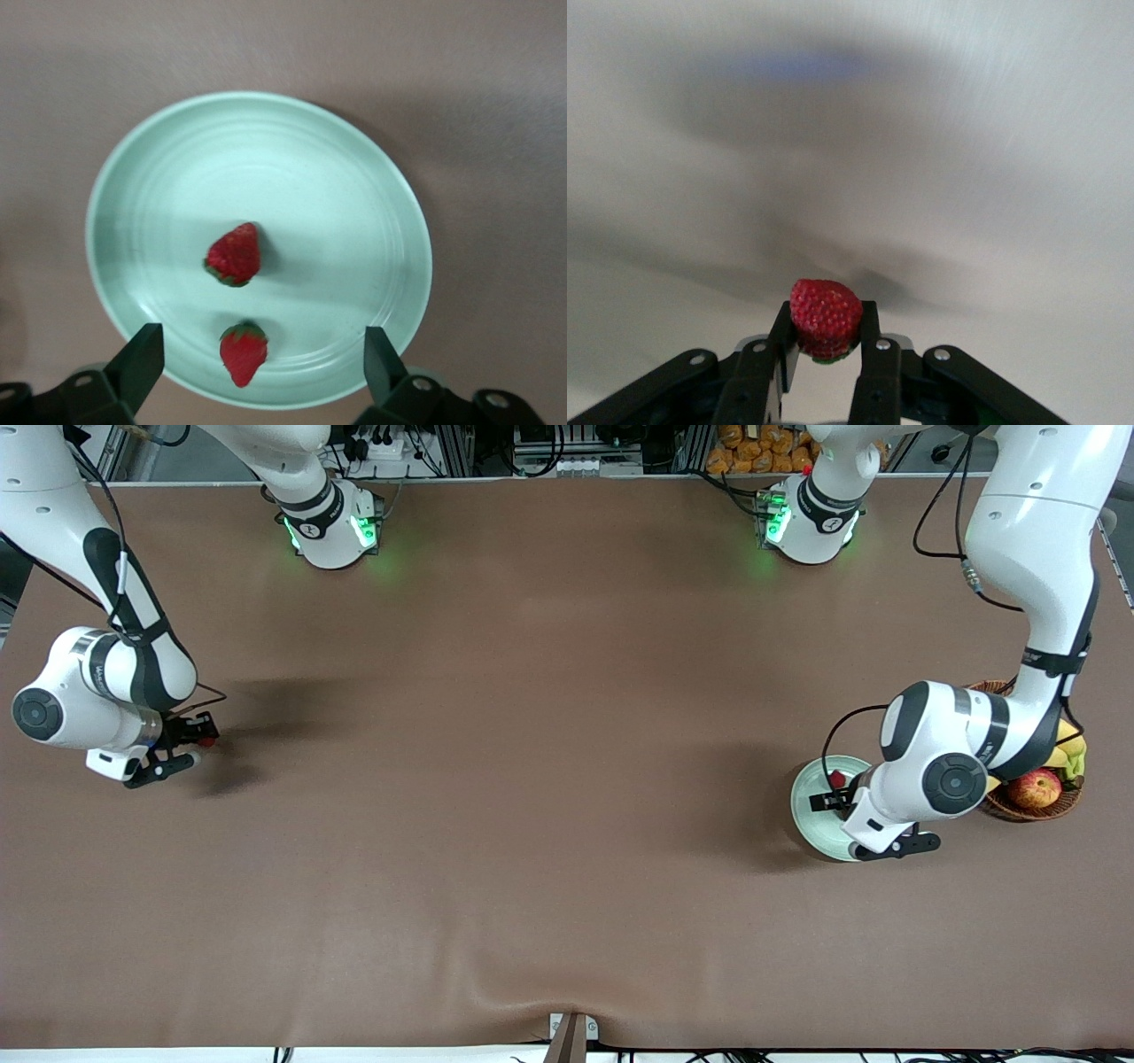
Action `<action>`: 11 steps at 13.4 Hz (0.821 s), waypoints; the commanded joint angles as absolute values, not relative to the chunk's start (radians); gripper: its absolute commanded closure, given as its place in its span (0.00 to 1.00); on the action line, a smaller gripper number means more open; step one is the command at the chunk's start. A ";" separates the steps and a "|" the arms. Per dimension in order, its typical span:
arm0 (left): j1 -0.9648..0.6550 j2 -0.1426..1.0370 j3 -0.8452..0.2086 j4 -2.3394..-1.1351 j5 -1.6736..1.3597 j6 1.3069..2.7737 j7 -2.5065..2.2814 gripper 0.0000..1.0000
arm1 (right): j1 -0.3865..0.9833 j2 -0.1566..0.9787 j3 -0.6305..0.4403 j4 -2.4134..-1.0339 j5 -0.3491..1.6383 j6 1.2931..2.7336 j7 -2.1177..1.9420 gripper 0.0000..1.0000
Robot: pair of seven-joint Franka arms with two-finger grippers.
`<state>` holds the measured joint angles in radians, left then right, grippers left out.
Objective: Collect all strawberries into plate
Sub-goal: 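Drop the second strawberry onto the plate with the left gripper while the right lifts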
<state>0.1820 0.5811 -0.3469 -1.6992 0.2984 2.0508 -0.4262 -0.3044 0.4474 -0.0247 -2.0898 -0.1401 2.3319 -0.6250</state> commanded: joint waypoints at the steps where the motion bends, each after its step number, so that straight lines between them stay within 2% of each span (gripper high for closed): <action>1: 0.193 0.445 -0.373 -1.701 0.276 1.950 -0.410 0.00 | -0.258 0.434 0.038 -2.025 -0.147 2.365 -0.669 1.00; 5: 0.193 0.394 -0.426 -1.599 0.192 1.827 -0.410 0.00 | -0.088 0.466 0.072 -1.864 -0.040 2.361 -0.623 1.00; 11: 0.192 0.350 -0.485 -1.503 0.150 1.726 -0.413 0.00 | 0.181 0.656 0.072 -1.577 0.095 2.355 -0.289 1.00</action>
<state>0.1841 0.3622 -0.4696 -1.5237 0.1689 1.7565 -0.4240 0.1143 0.5688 0.0817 -1.7124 0.0497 2.3694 -0.3746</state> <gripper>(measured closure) 0.000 0.687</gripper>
